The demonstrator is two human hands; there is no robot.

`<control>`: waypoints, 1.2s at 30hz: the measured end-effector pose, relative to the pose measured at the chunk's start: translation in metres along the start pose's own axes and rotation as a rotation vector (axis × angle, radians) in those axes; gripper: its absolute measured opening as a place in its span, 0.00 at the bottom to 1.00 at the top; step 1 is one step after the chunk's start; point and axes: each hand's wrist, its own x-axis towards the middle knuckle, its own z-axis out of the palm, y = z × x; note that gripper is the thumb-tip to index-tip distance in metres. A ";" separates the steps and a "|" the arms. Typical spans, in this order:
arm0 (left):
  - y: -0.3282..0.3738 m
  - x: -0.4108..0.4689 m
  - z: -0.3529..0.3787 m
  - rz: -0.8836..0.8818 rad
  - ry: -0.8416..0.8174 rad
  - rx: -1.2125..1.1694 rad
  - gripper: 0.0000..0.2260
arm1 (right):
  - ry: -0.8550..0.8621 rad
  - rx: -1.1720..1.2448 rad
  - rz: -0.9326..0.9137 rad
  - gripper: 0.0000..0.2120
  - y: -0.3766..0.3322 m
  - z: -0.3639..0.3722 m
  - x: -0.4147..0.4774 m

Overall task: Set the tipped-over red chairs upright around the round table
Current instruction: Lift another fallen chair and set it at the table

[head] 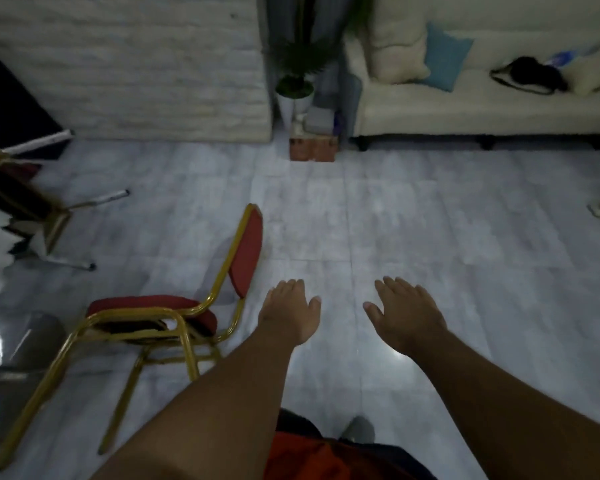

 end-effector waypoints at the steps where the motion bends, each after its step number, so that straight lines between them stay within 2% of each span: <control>1: 0.004 0.011 -0.005 -0.021 0.019 -0.030 0.27 | -0.008 -0.031 -0.037 0.31 0.001 -0.009 0.020; 8: -0.028 0.098 -0.057 -0.161 0.163 -0.139 0.27 | -0.033 -0.117 -0.311 0.31 -0.054 -0.056 0.160; 17: -0.130 0.192 -0.121 -0.370 0.217 -0.201 0.24 | -0.052 -0.255 -0.481 0.31 -0.170 -0.104 0.317; 24: -0.171 0.233 -0.125 -0.533 0.162 -0.337 0.30 | -0.140 -0.368 -0.709 0.32 -0.233 -0.108 0.406; 29: -0.183 0.269 -0.123 -0.716 0.204 -0.387 0.29 | -0.204 -0.452 -0.864 0.31 -0.261 -0.112 0.493; 33: -0.184 0.312 -0.127 -0.903 0.253 -0.531 0.27 | -0.271 -0.524 -1.025 0.30 -0.284 -0.108 0.554; 36: -0.180 0.348 -0.123 -0.973 0.293 -0.604 0.28 | -0.288 -0.555 -1.111 0.28 -0.292 -0.100 0.592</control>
